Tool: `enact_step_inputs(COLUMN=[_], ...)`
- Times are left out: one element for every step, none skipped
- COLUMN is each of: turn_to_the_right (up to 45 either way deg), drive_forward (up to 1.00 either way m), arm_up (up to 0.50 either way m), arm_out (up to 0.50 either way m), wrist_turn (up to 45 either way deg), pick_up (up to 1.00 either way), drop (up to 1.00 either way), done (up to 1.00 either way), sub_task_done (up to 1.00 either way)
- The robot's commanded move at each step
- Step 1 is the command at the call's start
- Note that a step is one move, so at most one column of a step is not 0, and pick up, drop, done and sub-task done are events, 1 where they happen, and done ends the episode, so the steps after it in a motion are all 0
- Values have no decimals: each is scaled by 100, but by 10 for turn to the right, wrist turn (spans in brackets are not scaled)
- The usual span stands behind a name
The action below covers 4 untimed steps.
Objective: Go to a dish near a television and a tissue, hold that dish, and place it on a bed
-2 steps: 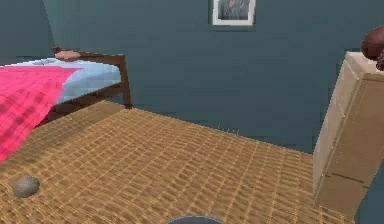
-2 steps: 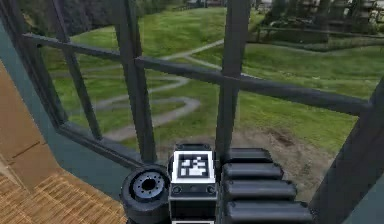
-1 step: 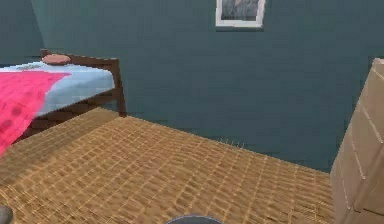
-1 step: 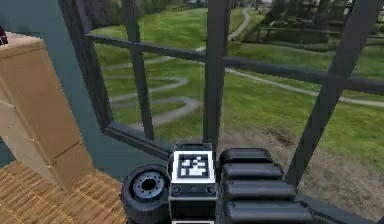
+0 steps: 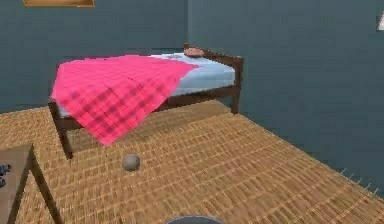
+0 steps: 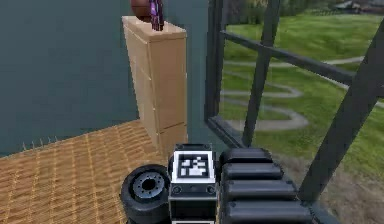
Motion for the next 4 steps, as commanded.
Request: enact_step_inputs(turn_to_the_right=[0, -30, 0, -390], drive_forward=[100, 0, 100, 0], arm_up=[0, 0, 0, 0], arm_out=[0, 0, 0, 0], wrist_turn=[0, 0, 0, 0], pick_up=[0, 0, 0, 0], drop=[0, 0, 0, 0], done=[0, 0, 0, 0], sub_task_done=[0, 0, 0, 0])
